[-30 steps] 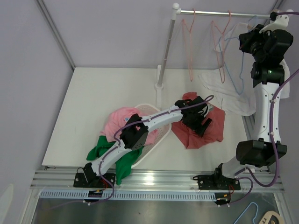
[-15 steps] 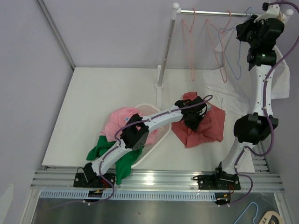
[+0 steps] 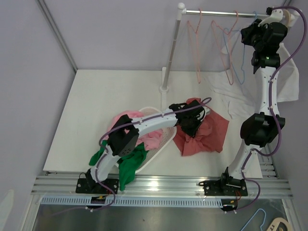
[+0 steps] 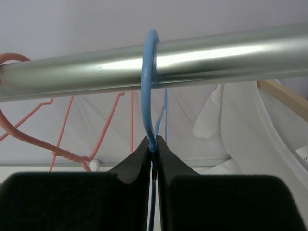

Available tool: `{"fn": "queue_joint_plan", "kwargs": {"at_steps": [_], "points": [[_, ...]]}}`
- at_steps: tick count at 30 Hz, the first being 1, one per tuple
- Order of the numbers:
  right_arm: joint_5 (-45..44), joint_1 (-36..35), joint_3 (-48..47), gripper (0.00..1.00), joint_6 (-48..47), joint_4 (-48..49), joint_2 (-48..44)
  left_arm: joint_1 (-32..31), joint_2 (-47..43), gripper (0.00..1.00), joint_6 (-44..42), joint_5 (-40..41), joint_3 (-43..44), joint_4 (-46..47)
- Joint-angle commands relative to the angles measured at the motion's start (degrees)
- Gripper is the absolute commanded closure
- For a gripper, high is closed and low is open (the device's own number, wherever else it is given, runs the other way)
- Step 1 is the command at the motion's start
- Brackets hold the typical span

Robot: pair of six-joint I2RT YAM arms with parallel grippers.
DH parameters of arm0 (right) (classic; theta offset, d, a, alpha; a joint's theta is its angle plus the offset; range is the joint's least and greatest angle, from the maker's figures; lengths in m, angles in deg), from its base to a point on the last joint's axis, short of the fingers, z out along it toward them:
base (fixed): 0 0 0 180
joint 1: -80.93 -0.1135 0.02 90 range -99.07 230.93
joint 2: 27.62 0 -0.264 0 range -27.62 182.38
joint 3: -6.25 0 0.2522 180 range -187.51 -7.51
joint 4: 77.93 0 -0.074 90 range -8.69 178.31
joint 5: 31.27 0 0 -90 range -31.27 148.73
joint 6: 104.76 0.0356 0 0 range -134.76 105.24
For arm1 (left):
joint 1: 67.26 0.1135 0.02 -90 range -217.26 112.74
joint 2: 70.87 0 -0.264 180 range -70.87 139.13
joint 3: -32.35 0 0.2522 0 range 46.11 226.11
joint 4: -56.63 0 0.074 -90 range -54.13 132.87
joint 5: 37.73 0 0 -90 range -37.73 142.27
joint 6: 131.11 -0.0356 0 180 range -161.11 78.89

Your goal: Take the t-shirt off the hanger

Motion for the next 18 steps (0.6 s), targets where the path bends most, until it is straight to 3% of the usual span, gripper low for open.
{"fn": "queue_joint_plan", "kwargs": {"at_steps": [1,7,8,9,11,12,14,18], "points": [[-0.9,0.2,6.7,0.9,0.5,-0.4,-4.2,-0.1,-15.3,0.99,0.6,-1.0,-2.1,0.6],[-1.8,0.9,7.6,0.59,1.2,-1.4,-4.7,0.3,-30.2,0.99,1.3,-0.2,-10.2,1.4],[-1.3,1.1,7.2,0.49,1.5,-1.6,-4.6,0.6,-34.7,0.99,1.5,0.4,-10.8,1.3],[-1.2,1.3,6.7,0.3,1.8,-1.8,-4.4,1.2,-36.7,0.99,1.4,2.3,-11.7,0.8],[-1.4,1.4,6.4,0.16,2.2,-2.0,-4.6,2.1,-40.4,0.99,1.2,4.5,-11.5,-0.9],[-1.8,1.5,6.3,0.04,2.4,-2.2,-4.6,2.8,-42.9,0.99,1.1,5.9,-9.8,-2.3],[-2.2,1.8,6.0,0.0,2.4,-2.7,-5.3,5.1,-44.4,0.99,0.7,7.7,-5.9,-8.2],[-1.9,2.9,5.9,0.0,2.7,-3.2,-6.5,8.8,-49.8,0.99,-0.4,11.6,-4.0,-11.0]]}}
